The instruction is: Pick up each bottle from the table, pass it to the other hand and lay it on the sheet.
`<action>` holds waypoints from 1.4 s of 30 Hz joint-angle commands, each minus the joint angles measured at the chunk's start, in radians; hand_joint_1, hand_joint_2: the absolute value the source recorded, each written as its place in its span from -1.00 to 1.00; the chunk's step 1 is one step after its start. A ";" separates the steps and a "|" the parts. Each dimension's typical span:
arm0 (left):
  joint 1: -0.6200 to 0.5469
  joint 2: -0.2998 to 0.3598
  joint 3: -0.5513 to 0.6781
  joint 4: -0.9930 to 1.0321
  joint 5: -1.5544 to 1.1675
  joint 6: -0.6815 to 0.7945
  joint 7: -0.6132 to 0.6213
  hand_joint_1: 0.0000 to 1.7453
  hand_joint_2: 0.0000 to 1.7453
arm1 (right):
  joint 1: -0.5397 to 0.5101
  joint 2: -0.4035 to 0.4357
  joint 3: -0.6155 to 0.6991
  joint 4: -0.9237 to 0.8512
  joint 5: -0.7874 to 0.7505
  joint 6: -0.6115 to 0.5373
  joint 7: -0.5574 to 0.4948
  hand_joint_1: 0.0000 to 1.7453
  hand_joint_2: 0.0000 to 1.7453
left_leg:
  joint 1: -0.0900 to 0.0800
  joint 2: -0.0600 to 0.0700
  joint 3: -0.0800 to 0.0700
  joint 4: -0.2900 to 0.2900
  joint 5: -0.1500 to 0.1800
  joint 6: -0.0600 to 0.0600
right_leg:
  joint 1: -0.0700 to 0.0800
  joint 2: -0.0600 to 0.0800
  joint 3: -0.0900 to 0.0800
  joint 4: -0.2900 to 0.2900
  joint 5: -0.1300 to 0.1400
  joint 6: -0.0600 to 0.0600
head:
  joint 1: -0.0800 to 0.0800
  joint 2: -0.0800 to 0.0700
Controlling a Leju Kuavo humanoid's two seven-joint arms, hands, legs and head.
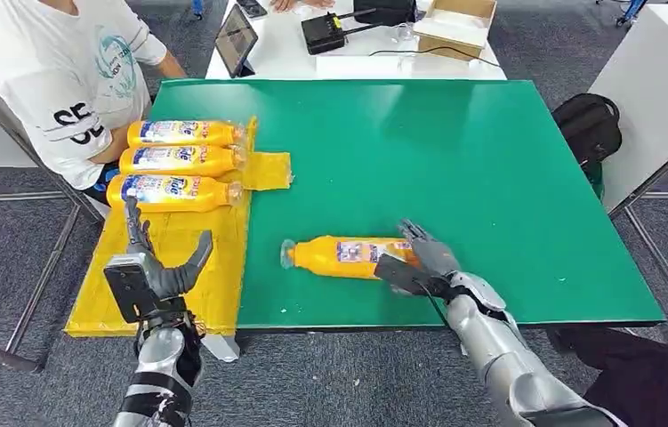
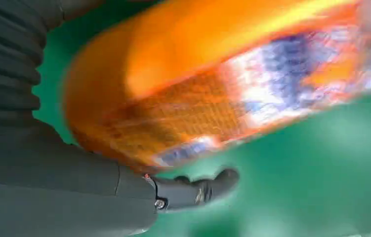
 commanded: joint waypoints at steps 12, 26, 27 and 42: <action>-0.097 -0.005 -0.042 0.166 0.031 -0.007 0.003 -1.00 1.00 | -0.146 -0.012 0.027 0.216 -0.042 0.069 0.007 -0.18 1.00 | 0.000 0.000 0.004 -0.001 -0.002 0.001 | 0.001 -0.001 0.005 -0.001 -0.002 -0.003 | 0.000 0.000; -0.096 -0.004 -0.038 0.164 0.032 -0.014 0.003 -1.00 1.00 | -0.100 -0.001 0.017 0.179 -0.061 0.017 -0.044 1.00 1.00 | 0.000 0.001 0.001 0.000 -0.001 0.001 | 0.001 -0.001 0.002 -0.001 -0.002 -0.003 | 0.000 0.000; -0.096 -0.004 -0.038 0.164 0.031 -0.014 0.003 -1.00 1.00 | -0.097 0.000 0.018 0.177 -0.061 0.016 -0.047 1.00 1.00 | 0.000 0.000 0.000 0.000 -0.001 0.001 | 0.001 -0.001 0.001 -0.001 -0.001 -0.002 | 0.000 0.000; -0.082 -0.005 -0.023 0.177 0.034 -0.015 0.003 -1.00 1.00 | 0.007 0.069 -0.071 0.041 -0.143 -0.141 -0.168 1.00 1.00 | 0.000 0.001 0.003 -0.001 -0.002 0.001 | 0.001 -0.001 0.003 -0.001 -0.002 -0.003 | 0.000 0.000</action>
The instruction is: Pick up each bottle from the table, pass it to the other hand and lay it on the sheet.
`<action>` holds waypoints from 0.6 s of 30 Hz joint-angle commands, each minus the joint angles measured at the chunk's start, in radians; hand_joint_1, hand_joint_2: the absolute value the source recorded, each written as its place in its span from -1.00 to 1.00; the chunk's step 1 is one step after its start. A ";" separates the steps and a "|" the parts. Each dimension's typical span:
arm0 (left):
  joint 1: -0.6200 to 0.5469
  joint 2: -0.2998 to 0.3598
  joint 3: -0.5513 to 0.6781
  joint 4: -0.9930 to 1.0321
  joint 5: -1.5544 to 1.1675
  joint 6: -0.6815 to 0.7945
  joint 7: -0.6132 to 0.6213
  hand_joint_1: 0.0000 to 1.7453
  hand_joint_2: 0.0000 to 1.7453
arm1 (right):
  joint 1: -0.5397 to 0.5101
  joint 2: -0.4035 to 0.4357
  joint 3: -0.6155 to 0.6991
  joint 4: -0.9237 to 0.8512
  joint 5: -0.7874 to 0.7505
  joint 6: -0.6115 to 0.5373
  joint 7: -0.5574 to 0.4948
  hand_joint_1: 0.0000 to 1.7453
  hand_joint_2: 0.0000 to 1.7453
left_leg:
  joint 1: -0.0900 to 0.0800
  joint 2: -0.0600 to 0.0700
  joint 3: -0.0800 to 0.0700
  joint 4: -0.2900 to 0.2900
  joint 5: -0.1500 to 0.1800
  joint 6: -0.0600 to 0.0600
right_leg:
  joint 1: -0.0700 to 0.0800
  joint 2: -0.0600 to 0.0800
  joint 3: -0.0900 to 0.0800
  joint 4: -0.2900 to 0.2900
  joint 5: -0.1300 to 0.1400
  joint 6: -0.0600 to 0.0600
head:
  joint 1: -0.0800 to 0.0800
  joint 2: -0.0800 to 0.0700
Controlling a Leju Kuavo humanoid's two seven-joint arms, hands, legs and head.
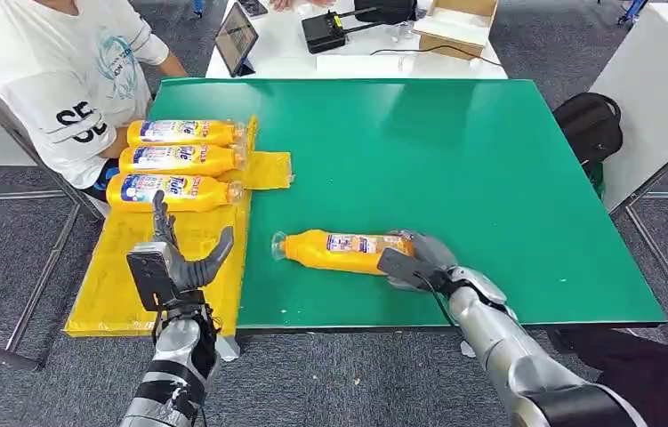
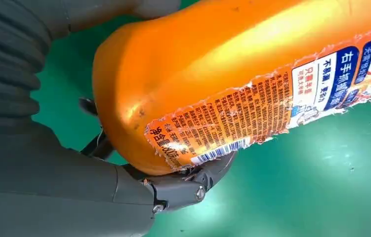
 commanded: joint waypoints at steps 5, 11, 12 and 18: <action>-0.001 0.012 0.019 0.044 -0.002 0.011 0.003 -1.00 1.00 | 0.210 0.113 -0.200 -0.423 -0.183 -0.224 -0.105 1.00 1.00 | 0.000 0.002 0.005 -0.001 -0.003 0.001 | 0.001 0.000 0.004 0.000 -0.002 -0.004 | 0.000 0.000; -0.001 0.009 0.023 0.042 0.001 0.020 0.003 -1.00 1.00 | 0.234 0.133 -0.245 -0.489 -0.222 -0.269 -0.126 1.00 1.00 | 0.000 -0.001 0.003 0.000 -0.003 0.001 | 0.001 0.000 0.004 0.000 -0.003 -0.003 | 0.000 0.000; 0.000 0.008 0.022 0.041 0.002 0.022 0.003 -1.00 1.00 | 0.248 0.145 -0.266 -0.528 -0.245 -0.290 -0.139 1.00 1.00 | 0.000 -0.002 0.001 0.000 -0.001 0.001 | 0.000 -0.002 0.002 0.000 -0.002 -0.002 | 0.001 0.000; 0.005 -0.002 0.022 0.028 0.026 0.045 0.003 -1.00 1.00 | 0.333 0.192 -0.348 -0.769 -0.357 -0.391 -0.184 1.00 1.00 | -0.001 -0.003 -0.001 0.000 -0.001 0.001 | 0.000 -0.002 0.000 0.001 -0.002 -0.002 | 0.000 0.000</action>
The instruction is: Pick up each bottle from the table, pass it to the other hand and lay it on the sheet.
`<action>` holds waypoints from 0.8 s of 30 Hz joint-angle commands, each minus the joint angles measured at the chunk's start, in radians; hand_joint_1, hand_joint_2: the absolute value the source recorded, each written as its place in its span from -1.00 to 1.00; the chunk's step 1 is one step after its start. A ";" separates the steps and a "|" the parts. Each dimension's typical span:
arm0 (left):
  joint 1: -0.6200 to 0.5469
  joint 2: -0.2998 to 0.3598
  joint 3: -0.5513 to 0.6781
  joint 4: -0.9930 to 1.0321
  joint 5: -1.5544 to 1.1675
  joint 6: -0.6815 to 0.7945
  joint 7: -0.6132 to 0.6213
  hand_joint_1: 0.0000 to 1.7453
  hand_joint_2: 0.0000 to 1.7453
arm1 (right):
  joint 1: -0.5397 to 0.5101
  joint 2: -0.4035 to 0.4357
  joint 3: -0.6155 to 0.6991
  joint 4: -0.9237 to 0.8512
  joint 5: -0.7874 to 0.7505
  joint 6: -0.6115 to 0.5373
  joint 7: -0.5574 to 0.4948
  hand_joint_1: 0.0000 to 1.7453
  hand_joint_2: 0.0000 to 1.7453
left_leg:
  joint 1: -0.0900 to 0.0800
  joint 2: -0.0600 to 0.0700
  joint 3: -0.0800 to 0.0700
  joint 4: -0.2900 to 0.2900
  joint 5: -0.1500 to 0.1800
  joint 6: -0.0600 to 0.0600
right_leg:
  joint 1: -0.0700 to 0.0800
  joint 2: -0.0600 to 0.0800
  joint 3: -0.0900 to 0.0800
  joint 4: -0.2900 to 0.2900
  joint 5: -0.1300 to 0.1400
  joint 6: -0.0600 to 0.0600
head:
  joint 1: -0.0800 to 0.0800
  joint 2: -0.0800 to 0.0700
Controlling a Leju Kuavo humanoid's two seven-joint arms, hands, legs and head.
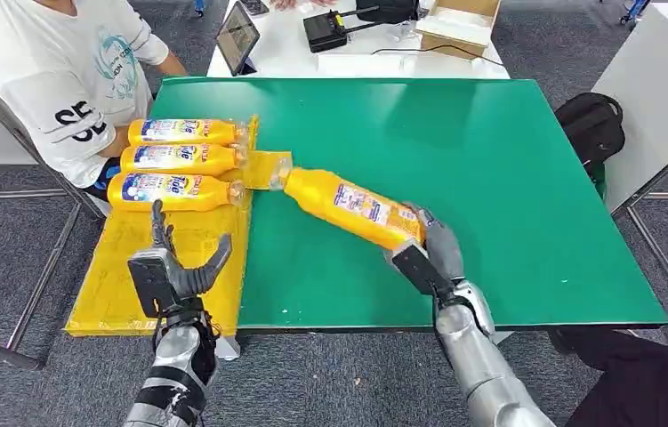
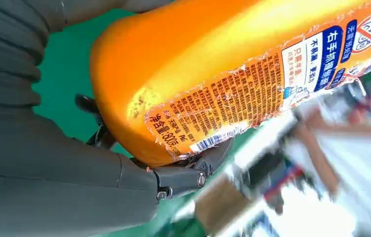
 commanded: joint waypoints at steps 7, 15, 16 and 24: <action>-0.042 -0.024 0.017 0.121 0.101 -0.153 0.003 -1.00 1.00 | 0.139 0.091 -0.138 -0.364 -0.121 -0.052 -0.096 1.00 1.00 | 0.000 0.000 0.003 -0.001 -0.001 0.001 | 0.000 -0.002 0.003 0.000 -0.002 -0.002 | 0.000 0.000; -0.015 -0.028 -0.150 0.117 0.244 -0.589 0.096 -1.00 1.00 | 0.248 0.122 -0.040 -0.406 -0.066 0.002 -0.203 1.00 1.00 | 0.000 0.000 0.006 -0.001 -0.003 0.001 | 0.001 -0.002 0.005 -0.001 -0.003 -0.003 | 0.000 0.000; -0.013 -0.031 -0.153 0.114 0.244 -0.588 0.096 -1.00 1.00 | 0.253 0.125 -0.035 -0.409 -0.065 -0.001 -0.203 1.00 1.00 | 0.000 0.000 0.004 -0.001 -0.002 0.001 | 0.001 -0.001 0.003 -0.001 -0.002 -0.003 | 0.000 0.000; 0.026 -0.015 -0.220 0.035 0.299 -0.757 0.104 -1.00 1.00 | 0.272 0.123 0.019 -0.378 -0.083 0.013 -0.203 1.00 1.00 | 0.000 0.003 0.006 -0.001 -0.004 0.002 | 0.001 0.001 0.005 -0.001 -0.003 -0.004 | 0.000 0.000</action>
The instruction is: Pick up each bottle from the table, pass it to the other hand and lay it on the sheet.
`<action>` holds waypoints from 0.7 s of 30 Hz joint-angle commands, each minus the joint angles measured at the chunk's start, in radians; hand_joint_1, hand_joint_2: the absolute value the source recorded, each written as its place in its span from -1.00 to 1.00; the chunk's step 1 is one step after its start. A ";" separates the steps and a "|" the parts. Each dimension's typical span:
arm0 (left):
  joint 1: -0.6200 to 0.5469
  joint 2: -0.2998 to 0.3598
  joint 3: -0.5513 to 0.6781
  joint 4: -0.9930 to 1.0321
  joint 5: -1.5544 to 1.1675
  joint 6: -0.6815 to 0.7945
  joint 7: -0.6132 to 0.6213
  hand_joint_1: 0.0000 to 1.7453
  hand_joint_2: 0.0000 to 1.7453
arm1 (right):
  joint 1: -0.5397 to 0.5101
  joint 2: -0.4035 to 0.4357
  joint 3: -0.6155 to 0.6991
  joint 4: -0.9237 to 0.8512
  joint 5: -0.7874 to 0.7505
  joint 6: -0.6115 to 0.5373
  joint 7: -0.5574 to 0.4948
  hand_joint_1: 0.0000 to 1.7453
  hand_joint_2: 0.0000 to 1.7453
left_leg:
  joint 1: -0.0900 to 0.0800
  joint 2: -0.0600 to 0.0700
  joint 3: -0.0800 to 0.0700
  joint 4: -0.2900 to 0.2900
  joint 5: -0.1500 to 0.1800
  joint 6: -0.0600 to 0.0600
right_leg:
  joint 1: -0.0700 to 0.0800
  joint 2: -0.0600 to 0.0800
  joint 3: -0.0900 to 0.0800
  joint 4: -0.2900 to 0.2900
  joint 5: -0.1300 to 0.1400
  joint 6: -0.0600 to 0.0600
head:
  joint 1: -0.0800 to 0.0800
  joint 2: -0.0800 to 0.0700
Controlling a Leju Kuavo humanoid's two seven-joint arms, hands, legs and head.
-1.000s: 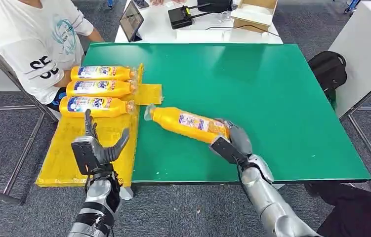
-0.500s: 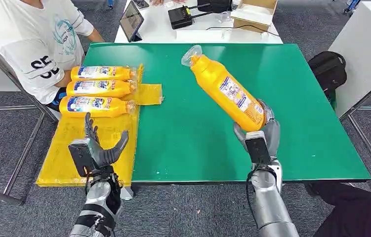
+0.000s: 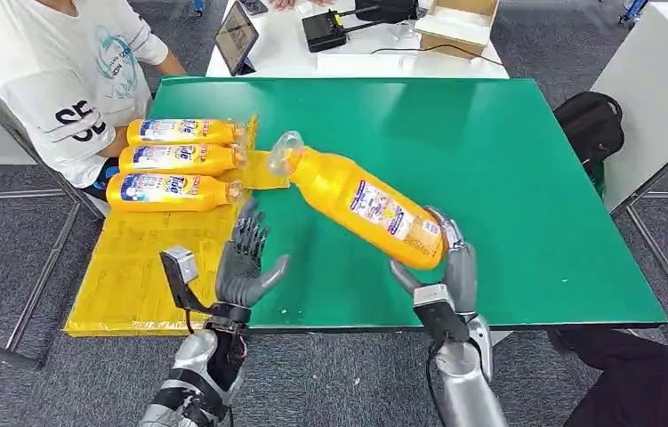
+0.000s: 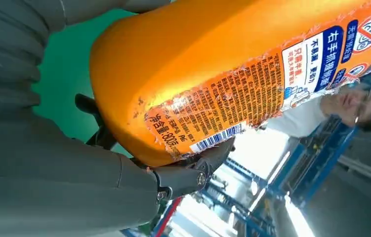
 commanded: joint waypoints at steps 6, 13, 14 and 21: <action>0.056 0.011 -0.124 -0.071 0.014 -0.100 -0.005 -1.00 1.00 | 0.017 0.020 0.059 0.060 -0.013 0.015 -0.034 1.00 1.00 | 0.000 0.003 0.007 -0.001 -0.003 0.001 | 0.001 0.001 0.006 -0.001 -0.002 -0.003 | 0.000 0.000; 0.042 0.004 -0.142 -0.020 0.006 -0.106 -0.009 -1.00 1.00 | 0.005 0.049 0.099 0.157 0.054 0.017 -0.034 1.00 1.00 | 0.000 0.004 0.008 -0.002 -0.003 0.001 | 0.001 0.002 0.007 -0.002 -0.002 -0.003 | 0.000 0.000; 0.037 0.003 -0.141 -0.011 0.004 -0.101 -0.009 -1.00 1.00 | 0.000 0.048 0.114 0.183 0.070 0.017 -0.034 1.00 1.00 | 0.000 0.003 0.005 -0.002 -0.002 0.001 | 0.001 0.002 0.005 -0.002 -0.001 -0.002 | 0.000 0.000; 0.002 -0.007 -0.122 0.058 0.012 -0.086 0.005 -1.00 1.00 | -0.012 0.073 0.210 0.304 0.155 -0.021 -0.034 1.00 1.00 | 0.000 0.003 0.005 -0.002 -0.002 0.001 | 0.001 0.002 0.005 -0.002 -0.001 -0.002 | 0.000 0.000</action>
